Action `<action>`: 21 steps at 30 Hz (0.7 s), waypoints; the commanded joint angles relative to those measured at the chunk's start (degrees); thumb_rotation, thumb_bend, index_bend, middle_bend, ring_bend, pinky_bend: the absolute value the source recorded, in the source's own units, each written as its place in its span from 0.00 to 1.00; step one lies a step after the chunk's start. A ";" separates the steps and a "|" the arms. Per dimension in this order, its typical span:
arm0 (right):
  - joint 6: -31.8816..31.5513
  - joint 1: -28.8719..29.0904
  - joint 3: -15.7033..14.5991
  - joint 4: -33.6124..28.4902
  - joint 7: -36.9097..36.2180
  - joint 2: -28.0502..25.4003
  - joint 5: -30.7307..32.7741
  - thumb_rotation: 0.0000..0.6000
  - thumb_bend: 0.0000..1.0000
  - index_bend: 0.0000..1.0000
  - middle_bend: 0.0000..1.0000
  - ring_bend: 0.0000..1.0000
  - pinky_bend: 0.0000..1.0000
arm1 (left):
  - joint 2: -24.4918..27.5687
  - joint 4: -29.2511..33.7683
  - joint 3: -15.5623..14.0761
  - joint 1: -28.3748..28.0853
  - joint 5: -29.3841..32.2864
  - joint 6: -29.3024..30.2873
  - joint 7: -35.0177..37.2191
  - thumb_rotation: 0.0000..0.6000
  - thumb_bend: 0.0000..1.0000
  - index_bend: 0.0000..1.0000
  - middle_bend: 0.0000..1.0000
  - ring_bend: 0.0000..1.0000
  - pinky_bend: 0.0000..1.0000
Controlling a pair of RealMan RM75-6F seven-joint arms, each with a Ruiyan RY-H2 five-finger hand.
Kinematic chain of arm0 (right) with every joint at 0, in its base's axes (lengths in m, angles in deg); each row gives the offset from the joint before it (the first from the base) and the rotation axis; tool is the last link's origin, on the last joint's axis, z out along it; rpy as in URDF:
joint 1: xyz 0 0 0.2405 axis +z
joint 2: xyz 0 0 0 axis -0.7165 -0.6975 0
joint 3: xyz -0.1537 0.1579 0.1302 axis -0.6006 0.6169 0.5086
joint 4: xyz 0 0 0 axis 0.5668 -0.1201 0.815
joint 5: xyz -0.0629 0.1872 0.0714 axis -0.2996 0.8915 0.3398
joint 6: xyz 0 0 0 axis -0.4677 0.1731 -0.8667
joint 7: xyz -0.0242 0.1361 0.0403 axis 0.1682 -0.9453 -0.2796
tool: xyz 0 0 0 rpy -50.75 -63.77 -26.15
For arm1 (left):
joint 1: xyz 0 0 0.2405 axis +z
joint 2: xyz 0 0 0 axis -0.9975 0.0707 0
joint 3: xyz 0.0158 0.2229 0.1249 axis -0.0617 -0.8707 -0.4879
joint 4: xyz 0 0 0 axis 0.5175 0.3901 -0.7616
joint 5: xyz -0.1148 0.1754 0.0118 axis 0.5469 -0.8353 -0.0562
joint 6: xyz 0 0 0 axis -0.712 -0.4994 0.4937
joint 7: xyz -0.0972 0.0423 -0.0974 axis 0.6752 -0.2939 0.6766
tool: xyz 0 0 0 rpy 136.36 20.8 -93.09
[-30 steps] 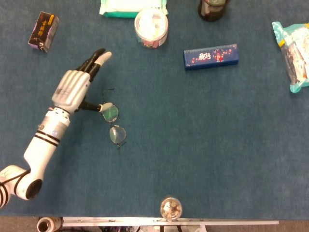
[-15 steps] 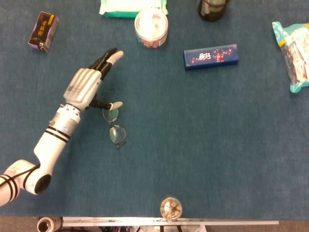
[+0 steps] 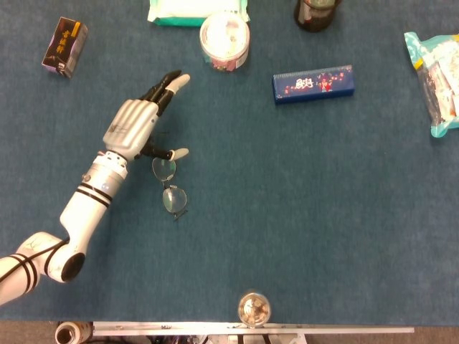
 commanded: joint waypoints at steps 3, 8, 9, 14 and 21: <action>-0.03 -0.08 -0.08 -0.08 -0.10 -0.08 0.06 1.00 0.22 0.44 0.39 0.34 0.58 | -0.55 -0.68 -0.02 -0.23 0.31 -0.10 0.34 1.00 0.04 0.00 0.00 0.13 0.32; -0.17 -0.30 -0.25 -0.07 -0.13 -0.02 0.13 1.00 0.22 0.43 0.39 0.34 0.58 | -1.14 -1.52 -0.03 -0.47 0.70 -0.33 0.57 1.00 0.04 0.00 0.00 0.13 0.32; -0.18 -0.34 -0.27 -0.08 -0.12 -0.01 0.18 1.00 0.22 0.43 0.39 0.34 0.58 | -1.24 -1.68 -0.02 -0.53 0.79 -0.45 0.59 1.00 0.04 0.00 0.00 0.13 0.32; -0.33 -0.32 -0.25 -0.28 0.02 0.10 0.09 1.00 0.22 0.44 0.39 0.34 0.58 | -1.79 -2.58 0.16 -0.95 1.25 -0.91 0.74 1.00 0.04 0.00 0.00 0.13 0.32; -0.47 -0.35 -0.33 -0.58 0.19 0.06 -0.05 1.00 0.22 0.43 0.39 0.34 0.58 | -2.25 -4.16 0.00 -1.39 1.77 -1.92 0.37 1.00 0.04 0.00 0.00 0.13 0.32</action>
